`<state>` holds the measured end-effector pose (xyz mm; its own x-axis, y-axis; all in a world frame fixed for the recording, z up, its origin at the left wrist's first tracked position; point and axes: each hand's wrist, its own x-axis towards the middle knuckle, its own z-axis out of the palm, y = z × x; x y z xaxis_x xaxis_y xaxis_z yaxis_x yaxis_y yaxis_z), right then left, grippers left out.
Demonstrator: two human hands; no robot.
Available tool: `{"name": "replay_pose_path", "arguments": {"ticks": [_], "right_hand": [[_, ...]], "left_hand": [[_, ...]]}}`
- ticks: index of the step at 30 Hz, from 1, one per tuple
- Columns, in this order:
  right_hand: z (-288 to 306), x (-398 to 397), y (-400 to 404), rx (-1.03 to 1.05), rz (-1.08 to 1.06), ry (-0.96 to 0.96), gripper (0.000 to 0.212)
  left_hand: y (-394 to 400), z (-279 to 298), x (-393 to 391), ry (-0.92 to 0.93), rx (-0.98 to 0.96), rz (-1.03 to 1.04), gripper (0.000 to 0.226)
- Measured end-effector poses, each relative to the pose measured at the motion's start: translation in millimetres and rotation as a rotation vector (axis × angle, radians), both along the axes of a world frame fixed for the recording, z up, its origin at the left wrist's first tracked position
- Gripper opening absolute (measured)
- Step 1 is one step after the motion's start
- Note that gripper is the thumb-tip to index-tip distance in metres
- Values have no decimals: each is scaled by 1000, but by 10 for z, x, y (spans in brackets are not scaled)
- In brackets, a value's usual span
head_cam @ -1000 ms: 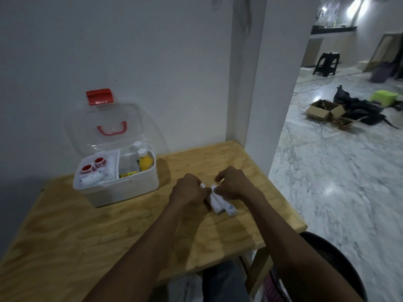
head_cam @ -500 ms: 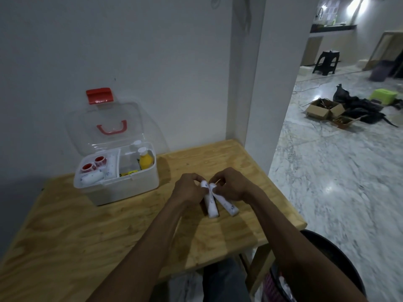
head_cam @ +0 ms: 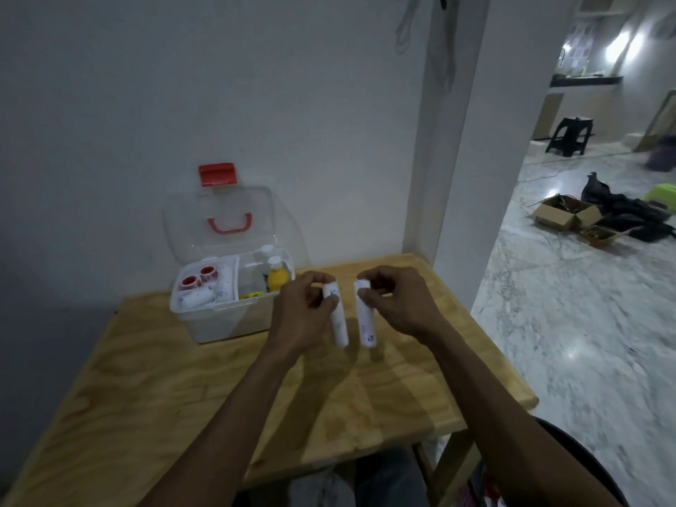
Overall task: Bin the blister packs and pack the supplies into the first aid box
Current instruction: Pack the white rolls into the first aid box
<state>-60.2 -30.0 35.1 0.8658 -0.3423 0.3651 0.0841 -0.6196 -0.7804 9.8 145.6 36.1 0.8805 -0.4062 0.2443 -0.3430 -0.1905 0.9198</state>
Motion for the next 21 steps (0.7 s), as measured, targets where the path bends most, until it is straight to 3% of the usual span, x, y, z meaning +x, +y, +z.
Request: {"name": "replay_pose_path", "arguments": {"ticks": [7,10,21], "right_hand": [[388,355,485,29,-38,-259,19],[518,537,678,47,-52,-316,16],[438,1023,951,62,-28,-278,18]], "left_hand": [[561,336,258,-264,-130,168,24],[757,447,431,-297,-178,259,23],[780,375,849,-351,-96,296,19]]}}
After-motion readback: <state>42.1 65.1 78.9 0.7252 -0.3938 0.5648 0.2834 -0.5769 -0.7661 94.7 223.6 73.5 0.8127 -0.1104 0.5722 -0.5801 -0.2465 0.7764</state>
